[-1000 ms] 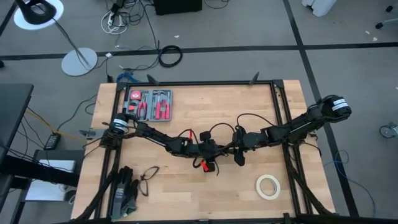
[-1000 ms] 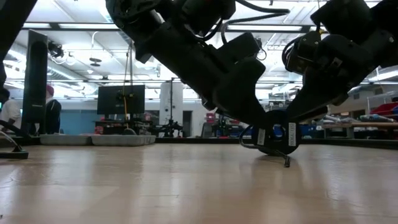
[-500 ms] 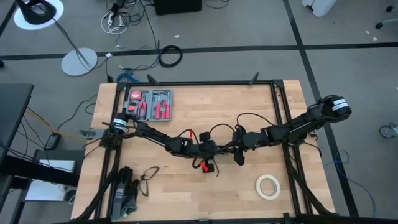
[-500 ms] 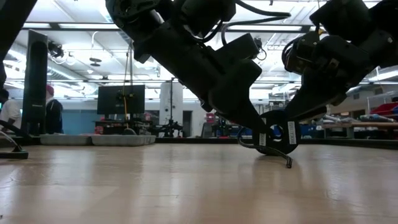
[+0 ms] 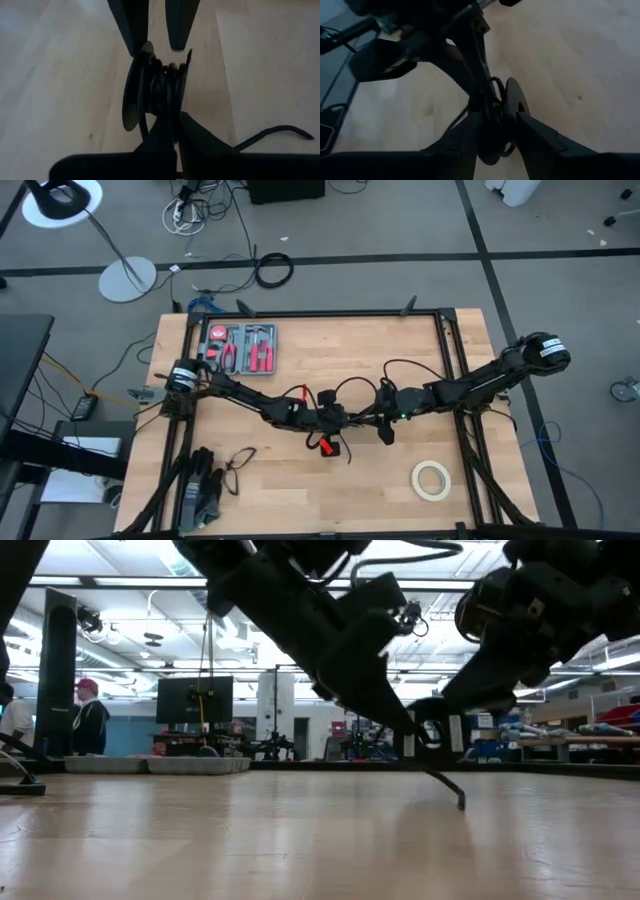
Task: Coil cords
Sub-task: Uncoil the black wire from the spool
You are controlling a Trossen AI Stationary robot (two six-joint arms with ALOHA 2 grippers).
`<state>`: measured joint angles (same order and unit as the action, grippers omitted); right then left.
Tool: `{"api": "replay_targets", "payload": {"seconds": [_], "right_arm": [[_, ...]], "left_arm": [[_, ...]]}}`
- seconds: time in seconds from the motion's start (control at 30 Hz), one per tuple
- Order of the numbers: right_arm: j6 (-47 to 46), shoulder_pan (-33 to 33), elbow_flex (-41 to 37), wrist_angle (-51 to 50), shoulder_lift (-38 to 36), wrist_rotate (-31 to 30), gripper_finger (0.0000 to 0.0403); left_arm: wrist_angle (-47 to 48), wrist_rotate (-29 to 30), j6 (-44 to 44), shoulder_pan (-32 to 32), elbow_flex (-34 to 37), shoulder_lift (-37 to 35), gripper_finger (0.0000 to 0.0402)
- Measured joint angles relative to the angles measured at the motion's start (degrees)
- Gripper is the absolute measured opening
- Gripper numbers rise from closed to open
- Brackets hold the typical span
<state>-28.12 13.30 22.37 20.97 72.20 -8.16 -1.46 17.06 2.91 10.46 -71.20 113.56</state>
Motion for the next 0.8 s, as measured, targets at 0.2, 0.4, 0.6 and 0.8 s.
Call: {"api": "replay_targets", "payload": {"seconds": [0.2,0.4,0.6,0.8], "right_arm": [[2.57,0.2,0.04,-0.76,-5.65,0.23,0.0132],[2.92,0.26,0.04,-6.36,-8.7,-3.54,0.0132],[4.06,0.26,0.04,-6.87,-8.72,-4.07,0.0132],[5.89,0.26,0.04,-6.09,-9.04,-3.92,0.0132]], "left_arm": [[4.5,2.05,-2.44,-0.4,0.09,-3.3,0.0001],[8.62,1.65,-7.67,-0.64,0.09,-6.86,0.0001],[12.58,-3.37,-11.55,-1.86,0.09,-10.59,0.0001],[16.23,-11.85,-13.72,-3.42,0.07,-14.74,0.0002]]}}
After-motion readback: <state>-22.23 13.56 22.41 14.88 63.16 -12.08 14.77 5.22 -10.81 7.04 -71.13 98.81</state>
